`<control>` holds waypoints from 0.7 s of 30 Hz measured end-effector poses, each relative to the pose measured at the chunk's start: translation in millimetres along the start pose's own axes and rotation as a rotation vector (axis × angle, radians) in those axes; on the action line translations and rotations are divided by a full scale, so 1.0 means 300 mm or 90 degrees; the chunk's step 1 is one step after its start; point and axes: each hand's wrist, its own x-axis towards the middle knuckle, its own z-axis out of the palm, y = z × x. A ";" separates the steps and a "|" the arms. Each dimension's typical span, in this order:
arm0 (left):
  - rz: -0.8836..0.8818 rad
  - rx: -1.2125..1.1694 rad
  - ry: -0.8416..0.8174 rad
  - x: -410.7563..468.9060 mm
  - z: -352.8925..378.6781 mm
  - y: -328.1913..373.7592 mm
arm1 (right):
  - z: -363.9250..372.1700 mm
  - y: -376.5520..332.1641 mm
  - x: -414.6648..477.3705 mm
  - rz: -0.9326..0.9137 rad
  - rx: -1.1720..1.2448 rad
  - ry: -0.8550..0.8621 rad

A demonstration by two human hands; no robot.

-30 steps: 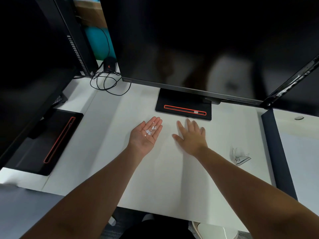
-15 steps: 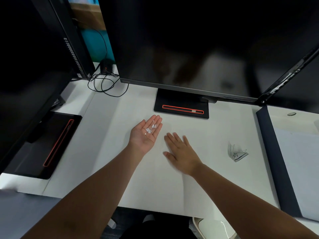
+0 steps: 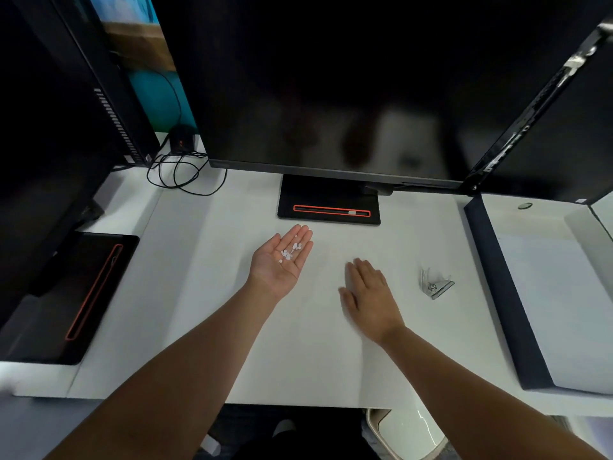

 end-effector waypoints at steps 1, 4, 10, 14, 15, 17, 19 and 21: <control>-0.003 0.003 -0.002 0.002 0.002 -0.005 | -0.001 0.008 -0.009 0.003 -0.016 -0.026; -0.011 0.009 -0.005 0.006 0.008 -0.018 | -0.004 0.019 -0.034 -0.022 -0.044 -0.079; -0.017 0.015 -0.010 0.005 0.005 -0.028 | 0.007 0.047 -0.055 -0.007 0.023 0.006; -0.010 0.013 -0.008 0.000 -0.008 -0.013 | 0.010 0.037 -0.051 0.012 0.027 0.062; -0.008 0.012 -0.008 -0.001 -0.013 -0.009 | 0.004 0.031 -0.047 0.003 0.032 0.082; -0.007 0.012 -0.006 -0.002 -0.022 -0.003 | -0.002 0.025 -0.041 -0.006 0.050 0.111; -0.007 0.011 -0.002 -0.004 -0.028 -0.001 | 0.004 0.019 -0.038 -0.002 0.047 0.098; -0.007 0.008 -0.001 -0.007 -0.032 -0.001 | 0.017 0.006 -0.042 0.016 0.037 0.062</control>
